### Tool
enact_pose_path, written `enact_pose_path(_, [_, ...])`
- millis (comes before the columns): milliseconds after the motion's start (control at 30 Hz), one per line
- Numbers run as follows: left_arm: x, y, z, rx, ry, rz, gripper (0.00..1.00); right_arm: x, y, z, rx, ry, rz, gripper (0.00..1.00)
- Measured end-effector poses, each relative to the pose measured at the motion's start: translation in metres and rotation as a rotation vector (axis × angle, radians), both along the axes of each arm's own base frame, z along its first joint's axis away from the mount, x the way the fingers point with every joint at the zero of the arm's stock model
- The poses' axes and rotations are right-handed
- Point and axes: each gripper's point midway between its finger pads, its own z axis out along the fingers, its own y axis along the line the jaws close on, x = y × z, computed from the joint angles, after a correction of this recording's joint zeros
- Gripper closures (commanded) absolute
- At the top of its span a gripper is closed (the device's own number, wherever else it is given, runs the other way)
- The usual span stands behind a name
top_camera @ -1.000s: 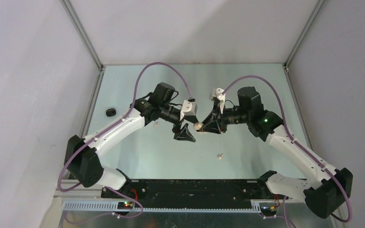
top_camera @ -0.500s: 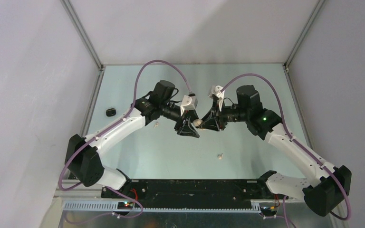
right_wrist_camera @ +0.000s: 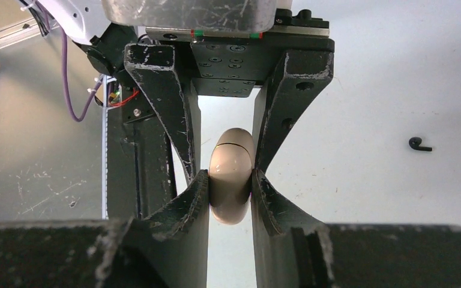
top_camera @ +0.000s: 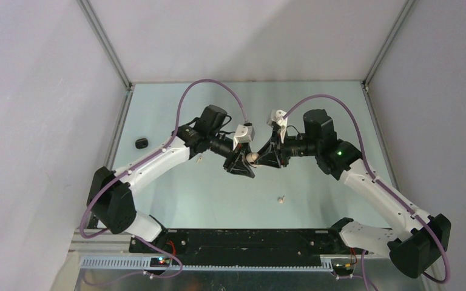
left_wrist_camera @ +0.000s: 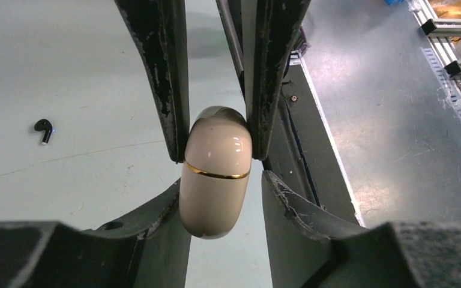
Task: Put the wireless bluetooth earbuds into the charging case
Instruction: Pick up the charging case at the center of the board.
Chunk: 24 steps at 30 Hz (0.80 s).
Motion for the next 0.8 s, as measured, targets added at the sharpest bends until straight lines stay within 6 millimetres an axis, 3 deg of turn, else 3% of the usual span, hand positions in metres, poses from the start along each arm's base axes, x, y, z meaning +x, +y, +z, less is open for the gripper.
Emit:
enact_pose_path(233, [0.0, -0.0001, 0.0001, 0.001, 0.003, 0.002, 0.59, -0.0021, 0.0004, 0.0, 0.002, -0.004, 0.012, 0.99])
enact_pose_path(400, [-0.0015, -0.0006, 0.0014, -0.005, 0.009, -0.005, 0.56, -0.0049, -0.0006, 0.0015, 0.009, -0.01, 0.017, 0.98])
enact_pose_path(533, [-0.0027, -0.0006, 0.0024, -0.009, 0.014, -0.01, 0.47, -0.0046, -0.0016, 0.0002, 0.011, -0.013, 0.017, 0.99])
enact_pose_path(800, [-0.0044, -0.0007, 0.0034, -0.014, 0.019, -0.018, 0.53, -0.0056, -0.0025, -0.0005, 0.012, -0.013, 0.024, 0.99])
